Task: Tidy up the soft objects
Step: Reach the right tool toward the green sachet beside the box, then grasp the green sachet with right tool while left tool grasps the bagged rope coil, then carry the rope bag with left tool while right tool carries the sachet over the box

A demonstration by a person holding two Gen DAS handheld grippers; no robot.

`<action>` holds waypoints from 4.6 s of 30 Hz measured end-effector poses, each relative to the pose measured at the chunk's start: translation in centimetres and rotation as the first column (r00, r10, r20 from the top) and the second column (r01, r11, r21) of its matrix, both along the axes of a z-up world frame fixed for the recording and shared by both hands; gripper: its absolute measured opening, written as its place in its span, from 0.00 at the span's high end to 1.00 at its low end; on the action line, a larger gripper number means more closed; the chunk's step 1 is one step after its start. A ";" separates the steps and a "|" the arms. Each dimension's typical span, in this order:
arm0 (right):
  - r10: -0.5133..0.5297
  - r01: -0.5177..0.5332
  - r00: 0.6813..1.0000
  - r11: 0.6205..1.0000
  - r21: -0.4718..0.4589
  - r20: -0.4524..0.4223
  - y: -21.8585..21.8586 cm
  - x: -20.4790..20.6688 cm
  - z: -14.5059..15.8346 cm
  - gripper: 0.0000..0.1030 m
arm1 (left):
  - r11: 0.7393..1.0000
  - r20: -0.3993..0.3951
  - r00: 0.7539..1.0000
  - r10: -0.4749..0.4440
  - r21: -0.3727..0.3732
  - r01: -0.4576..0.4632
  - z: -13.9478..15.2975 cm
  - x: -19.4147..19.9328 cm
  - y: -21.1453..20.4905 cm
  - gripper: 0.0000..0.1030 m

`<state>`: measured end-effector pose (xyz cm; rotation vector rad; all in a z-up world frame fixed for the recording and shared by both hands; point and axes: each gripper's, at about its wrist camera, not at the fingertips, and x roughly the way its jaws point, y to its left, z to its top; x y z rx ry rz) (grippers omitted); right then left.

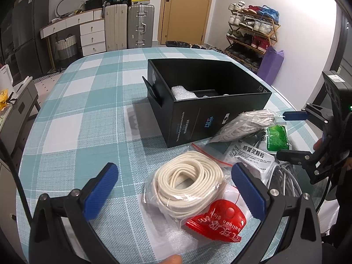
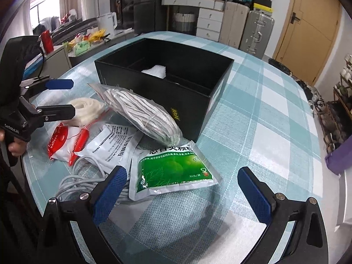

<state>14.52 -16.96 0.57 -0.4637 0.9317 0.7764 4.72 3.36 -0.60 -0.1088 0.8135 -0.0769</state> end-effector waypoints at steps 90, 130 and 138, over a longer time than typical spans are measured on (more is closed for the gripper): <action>-0.126 0.103 0.990 0.950 0.295 0.061 -6.1 -2.1 2.9 0.43 | 0.999 -0.060 0.998 -0.031 -0.012 0.031 -1.5 0.3 -0.9 0.57; -0.127 0.068 0.981 0.933 0.355 0.146 -3.5 -2.9 6.6 0.43 | 0.995 0.168 0.984 0.052 -0.089 -0.037 6.1 -1.3 0.6 0.70; -0.130 0.068 0.980 0.929 0.363 0.150 -2.2 -2.0 7.1 0.43 | 0.996 0.188 0.981 0.045 -0.082 -0.030 7.0 0.9 -0.5 0.69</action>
